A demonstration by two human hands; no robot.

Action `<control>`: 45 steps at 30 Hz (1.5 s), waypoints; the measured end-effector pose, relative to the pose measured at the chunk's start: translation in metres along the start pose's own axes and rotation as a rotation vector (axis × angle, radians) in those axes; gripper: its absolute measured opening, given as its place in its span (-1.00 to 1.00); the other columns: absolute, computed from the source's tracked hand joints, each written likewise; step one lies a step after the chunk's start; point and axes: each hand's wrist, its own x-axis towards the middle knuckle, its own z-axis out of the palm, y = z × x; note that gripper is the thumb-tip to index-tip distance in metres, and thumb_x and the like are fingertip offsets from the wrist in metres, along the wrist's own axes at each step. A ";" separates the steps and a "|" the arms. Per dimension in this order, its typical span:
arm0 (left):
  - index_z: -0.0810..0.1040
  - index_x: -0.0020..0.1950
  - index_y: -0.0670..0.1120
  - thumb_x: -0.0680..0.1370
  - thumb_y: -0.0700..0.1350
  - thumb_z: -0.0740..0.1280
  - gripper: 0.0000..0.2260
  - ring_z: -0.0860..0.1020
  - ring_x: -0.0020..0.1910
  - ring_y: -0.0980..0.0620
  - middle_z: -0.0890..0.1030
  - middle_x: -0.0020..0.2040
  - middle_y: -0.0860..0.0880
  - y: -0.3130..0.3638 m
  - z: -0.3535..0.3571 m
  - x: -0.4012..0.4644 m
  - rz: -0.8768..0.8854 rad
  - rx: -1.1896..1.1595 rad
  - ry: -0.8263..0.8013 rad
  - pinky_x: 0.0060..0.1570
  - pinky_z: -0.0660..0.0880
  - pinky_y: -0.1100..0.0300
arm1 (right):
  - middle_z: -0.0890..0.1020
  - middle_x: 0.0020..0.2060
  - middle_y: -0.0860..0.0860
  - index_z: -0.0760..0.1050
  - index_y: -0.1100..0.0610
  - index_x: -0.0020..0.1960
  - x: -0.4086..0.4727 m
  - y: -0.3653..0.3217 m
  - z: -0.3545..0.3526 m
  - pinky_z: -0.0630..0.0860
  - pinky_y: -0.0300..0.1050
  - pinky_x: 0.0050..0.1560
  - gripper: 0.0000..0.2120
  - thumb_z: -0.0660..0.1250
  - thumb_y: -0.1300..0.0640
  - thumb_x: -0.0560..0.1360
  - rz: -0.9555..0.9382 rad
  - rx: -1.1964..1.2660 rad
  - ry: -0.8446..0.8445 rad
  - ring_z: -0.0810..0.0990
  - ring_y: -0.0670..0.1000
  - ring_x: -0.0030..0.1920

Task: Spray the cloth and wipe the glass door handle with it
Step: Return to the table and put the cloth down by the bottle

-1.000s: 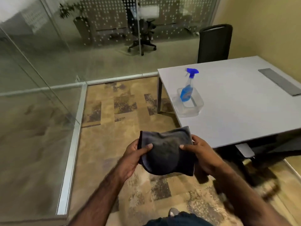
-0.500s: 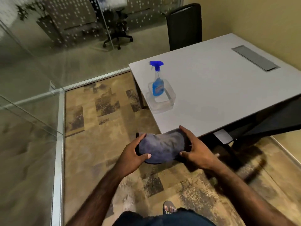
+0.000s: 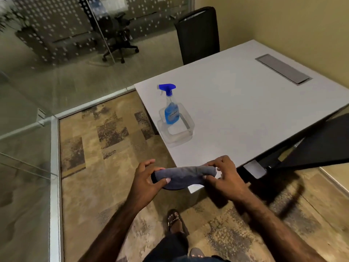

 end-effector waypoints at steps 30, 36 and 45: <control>0.74 0.18 -0.02 0.54 -0.03 0.62 -0.76 0.78 0.07 -0.01 0.81 0.07 -0.01 -0.026 0.030 0.253 -0.542 -0.702 0.095 -0.01 0.73 0.11 | 0.83 0.03 0.12 0.69 0.09 0.26 0.264 -0.012 -0.033 0.66 -0.05 -0.06 -0.77 0.52 0.21 0.61 0.372 0.717 0.120 0.80 0.05 -0.01; 0.73 0.21 -0.09 0.58 -0.13 0.58 -0.78 0.75 -0.03 0.09 0.76 -0.06 0.11 -0.012 0.061 0.283 -0.591 -0.605 0.301 -0.24 0.64 0.37 | 0.80 0.06 0.21 0.65 0.19 0.33 0.313 0.016 -0.029 0.69 -0.07 -0.09 -0.66 0.58 0.24 0.57 0.364 0.680 0.054 0.78 0.13 -0.01; 0.59 0.44 -0.23 0.53 -0.20 0.62 -0.50 0.69 0.00 0.00 0.76 0.18 -0.18 -0.002 0.104 0.303 -0.595 -0.248 0.474 -0.14 0.52 0.40 | 0.71 0.02 -0.02 0.61 0.03 0.34 0.360 0.050 -0.022 0.67 -0.11 0.00 -0.55 0.65 0.09 0.51 0.240 0.326 0.008 0.69 -0.01 -0.05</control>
